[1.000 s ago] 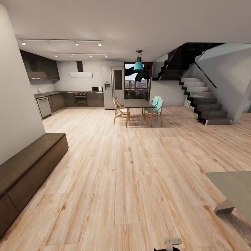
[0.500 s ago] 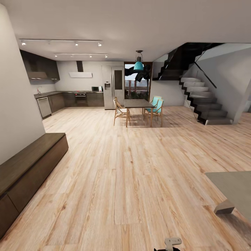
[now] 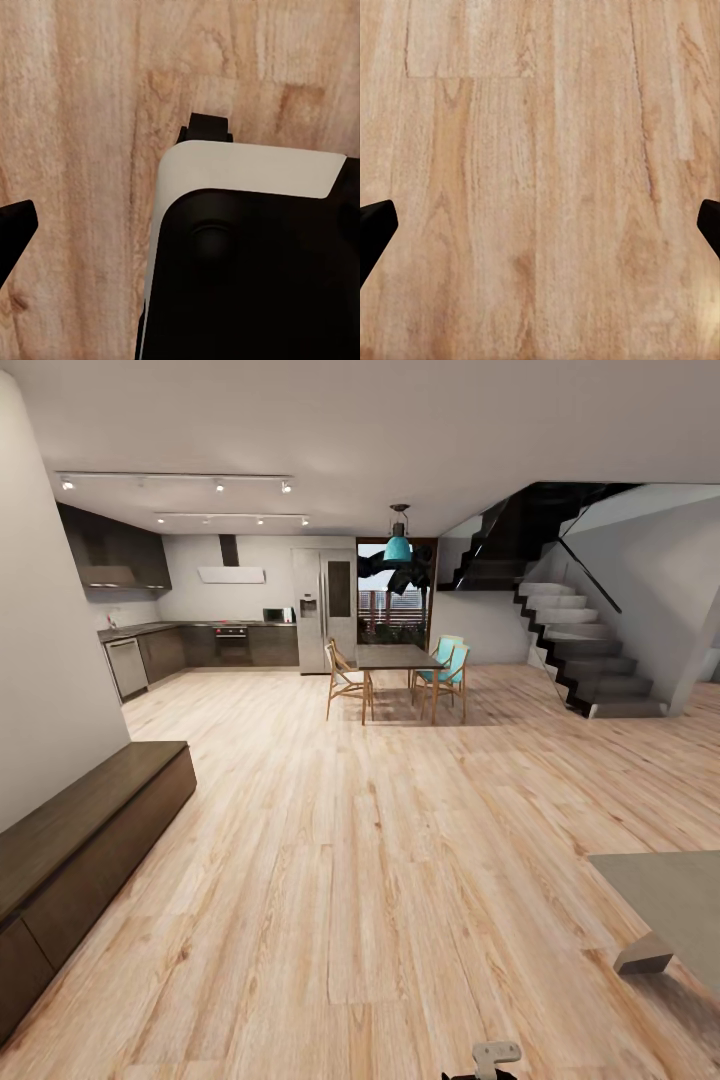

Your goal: Turn on the radio receiver that's on the table in the living room.

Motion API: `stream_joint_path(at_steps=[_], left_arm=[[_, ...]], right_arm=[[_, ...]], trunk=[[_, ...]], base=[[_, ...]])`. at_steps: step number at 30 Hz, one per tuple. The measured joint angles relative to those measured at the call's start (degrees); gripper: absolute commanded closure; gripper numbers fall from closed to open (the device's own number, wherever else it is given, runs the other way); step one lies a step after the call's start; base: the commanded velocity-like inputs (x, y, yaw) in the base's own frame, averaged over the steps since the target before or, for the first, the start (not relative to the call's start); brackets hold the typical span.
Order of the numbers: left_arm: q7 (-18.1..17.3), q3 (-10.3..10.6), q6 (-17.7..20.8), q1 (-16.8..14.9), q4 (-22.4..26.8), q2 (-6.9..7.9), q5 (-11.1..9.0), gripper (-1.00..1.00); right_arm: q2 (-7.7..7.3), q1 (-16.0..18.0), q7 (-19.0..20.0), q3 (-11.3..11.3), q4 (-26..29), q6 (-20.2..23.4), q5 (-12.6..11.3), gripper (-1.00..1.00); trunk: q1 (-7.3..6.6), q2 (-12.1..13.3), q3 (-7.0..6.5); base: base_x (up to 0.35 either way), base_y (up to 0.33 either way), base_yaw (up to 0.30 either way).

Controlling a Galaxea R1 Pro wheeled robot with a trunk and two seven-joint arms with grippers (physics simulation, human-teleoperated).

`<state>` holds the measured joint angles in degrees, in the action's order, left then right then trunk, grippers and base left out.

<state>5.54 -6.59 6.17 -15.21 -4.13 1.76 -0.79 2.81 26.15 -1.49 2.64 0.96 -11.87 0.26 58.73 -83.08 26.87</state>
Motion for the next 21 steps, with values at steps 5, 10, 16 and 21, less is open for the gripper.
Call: stream_joint_path(at_steps=[5, 10, 16, 21], left_arm=[[0.00, 0.00, 0.03, -0.01, -0.01, -0.05, 0.02, -1.00], [-0.07, 0.00, 0.06, 0.00, -0.04, -0.08, -0.03, -1.00], [-0.16, -0.01, 0.05, 0.01, -0.08, -1.08, -0.08, -1.00], [-0.17, 0.00, 0.06, 0.01, -0.09, -2.12, -0.09, -1.00]], right_arm=[[0.04, -0.01, 0.00, 0.00, 0.01, -0.06, -0.02, -1.00], [0.08, 0.00, 0.00, 0.01, -0.03, -0.08, -0.02, -1.00], [0.15, 0.01, 0.09, 0.00, 0.00, -0.08, -0.08, -1.00], [0.43, 0.00, 0.27, 0.00, 0.01, -0.08, -0.27, -1.00]], trunk=[[0.00, 0.00, 0.00], [0.00, 0.00, 0.00], [0.00, 0.00, 0.00], [0.00, 0.00, 0.00]], base=[[0.000, 0.000, 0.000], [0.000, 0.000, 0.000], [0.000, 0.000, 0.000], [0.000, 0.000, 0.000]])
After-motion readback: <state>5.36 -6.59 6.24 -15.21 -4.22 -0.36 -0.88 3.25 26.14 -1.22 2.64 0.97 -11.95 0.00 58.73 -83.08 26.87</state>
